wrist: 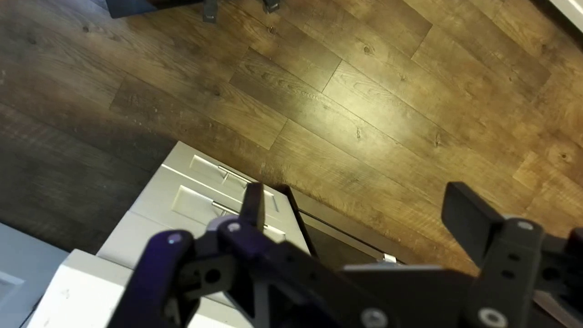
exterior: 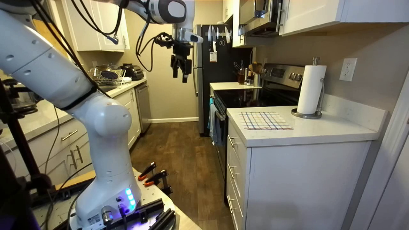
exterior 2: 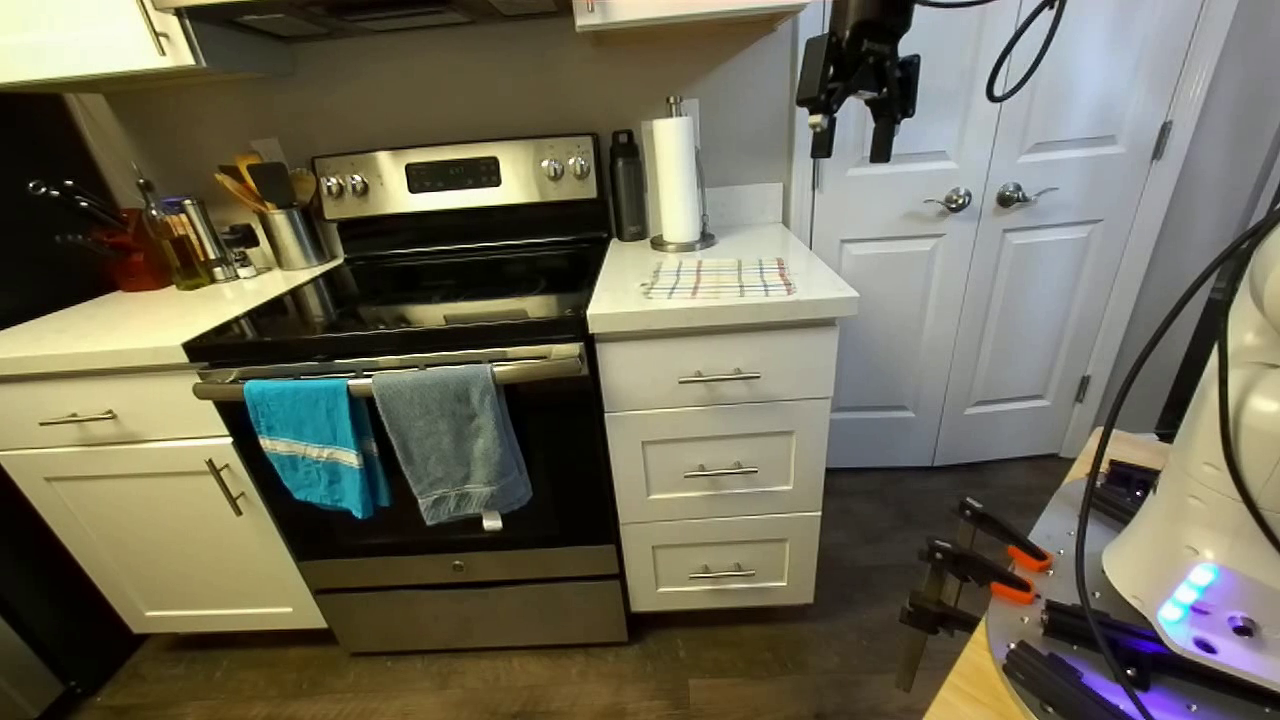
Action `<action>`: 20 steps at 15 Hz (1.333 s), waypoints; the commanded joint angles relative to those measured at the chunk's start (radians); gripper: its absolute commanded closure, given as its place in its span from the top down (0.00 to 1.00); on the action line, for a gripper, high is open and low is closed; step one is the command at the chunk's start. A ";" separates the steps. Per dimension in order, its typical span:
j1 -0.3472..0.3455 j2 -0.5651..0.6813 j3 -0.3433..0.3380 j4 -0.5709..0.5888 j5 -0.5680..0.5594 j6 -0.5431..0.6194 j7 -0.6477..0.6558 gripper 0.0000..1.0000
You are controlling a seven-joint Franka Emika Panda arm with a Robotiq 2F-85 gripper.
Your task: Open the first top drawer
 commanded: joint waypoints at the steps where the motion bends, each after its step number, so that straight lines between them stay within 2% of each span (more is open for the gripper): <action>1: 0.002 0.147 0.039 0.031 0.009 0.131 0.014 1.00; 6: 0.021 0.358 0.044 0.042 0.022 0.320 0.000 1.00; 10: 0.035 0.483 0.042 0.078 0.020 0.332 0.003 1.00; 11: 0.033 0.436 0.039 0.044 -0.001 0.336 0.001 1.00; 14: 0.036 0.489 0.039 0.072 -0.001 0.336 0.001 1.00; 20: 0.037 0.492 0.039 0.078 -0.001 0.336 0.001 1.00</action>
